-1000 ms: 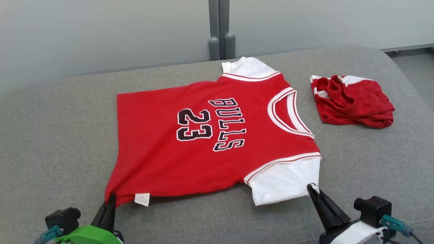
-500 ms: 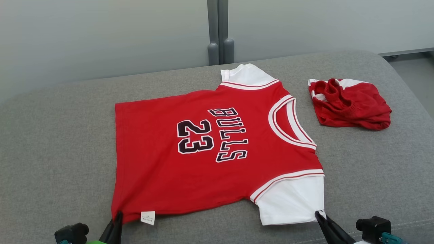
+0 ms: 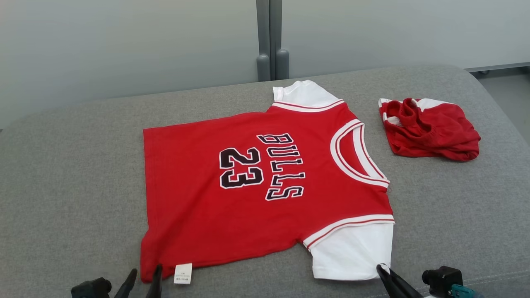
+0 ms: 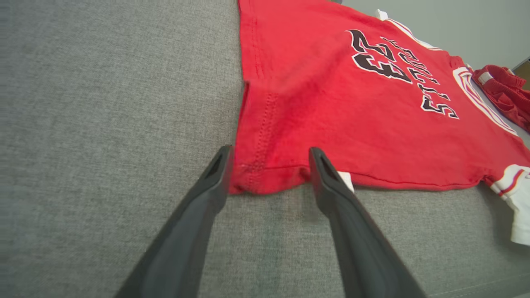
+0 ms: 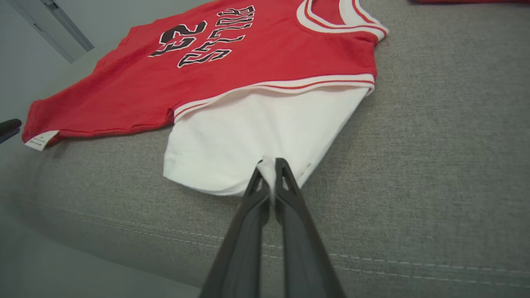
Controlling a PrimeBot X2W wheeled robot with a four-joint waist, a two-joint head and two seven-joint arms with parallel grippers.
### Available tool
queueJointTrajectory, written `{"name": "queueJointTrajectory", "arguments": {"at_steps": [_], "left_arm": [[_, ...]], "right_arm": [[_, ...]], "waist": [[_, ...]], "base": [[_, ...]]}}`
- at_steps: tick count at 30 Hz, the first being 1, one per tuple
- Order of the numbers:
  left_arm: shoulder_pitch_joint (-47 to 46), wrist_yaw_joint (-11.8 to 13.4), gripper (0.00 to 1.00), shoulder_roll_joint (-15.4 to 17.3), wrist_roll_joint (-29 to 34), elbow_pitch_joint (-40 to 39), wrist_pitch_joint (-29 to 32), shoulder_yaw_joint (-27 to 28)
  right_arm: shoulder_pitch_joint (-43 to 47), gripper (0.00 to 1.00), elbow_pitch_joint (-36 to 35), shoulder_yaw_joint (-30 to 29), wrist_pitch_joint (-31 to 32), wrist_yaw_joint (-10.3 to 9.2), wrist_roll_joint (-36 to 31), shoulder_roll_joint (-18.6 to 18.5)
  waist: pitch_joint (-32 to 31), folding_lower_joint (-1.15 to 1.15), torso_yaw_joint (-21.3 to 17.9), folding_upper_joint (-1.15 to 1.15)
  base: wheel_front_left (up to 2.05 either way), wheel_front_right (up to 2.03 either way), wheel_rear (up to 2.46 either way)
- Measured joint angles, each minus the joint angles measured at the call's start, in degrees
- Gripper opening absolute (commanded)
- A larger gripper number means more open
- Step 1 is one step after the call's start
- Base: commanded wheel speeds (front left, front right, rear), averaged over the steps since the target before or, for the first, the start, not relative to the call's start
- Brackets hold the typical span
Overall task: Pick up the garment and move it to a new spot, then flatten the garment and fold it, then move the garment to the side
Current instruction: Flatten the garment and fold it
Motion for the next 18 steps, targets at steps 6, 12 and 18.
{"name": "queueJointTrajectory", "arguments": {"at_steps": [6,12,18], "left_arm": [[-0.02,0.29,1.00,0.27,-0.07,0.23,-0.02,1.92],[-0.12,0.58,1.00,0.16,-0.19,-1.10,-0.10,3.21],[-1.10,0.58,1.00,-0.26,0.08,-4.31,-0.54,3.30]], "right_arm": [[-0.47,0.35,1.23,-0.31,0.00,0.01,-0.09,0.56],[-0.46,0.91,1.69,-1.37,0.00,0.07,-0.09,0.86],[-0.43,1.00,1.53,-2.61,0.00,0.07,-0.11,-0.14]], "waist": [[0.11,0.00,-0.06,0.00],[0.23,0.00,-0.06,0.00],[0.28,0.00,-0.12,0.00]], "base": [[0.00,0.00,0.00],[0.00,0.00,0.00],[0.00,0.00,0.00]]}}
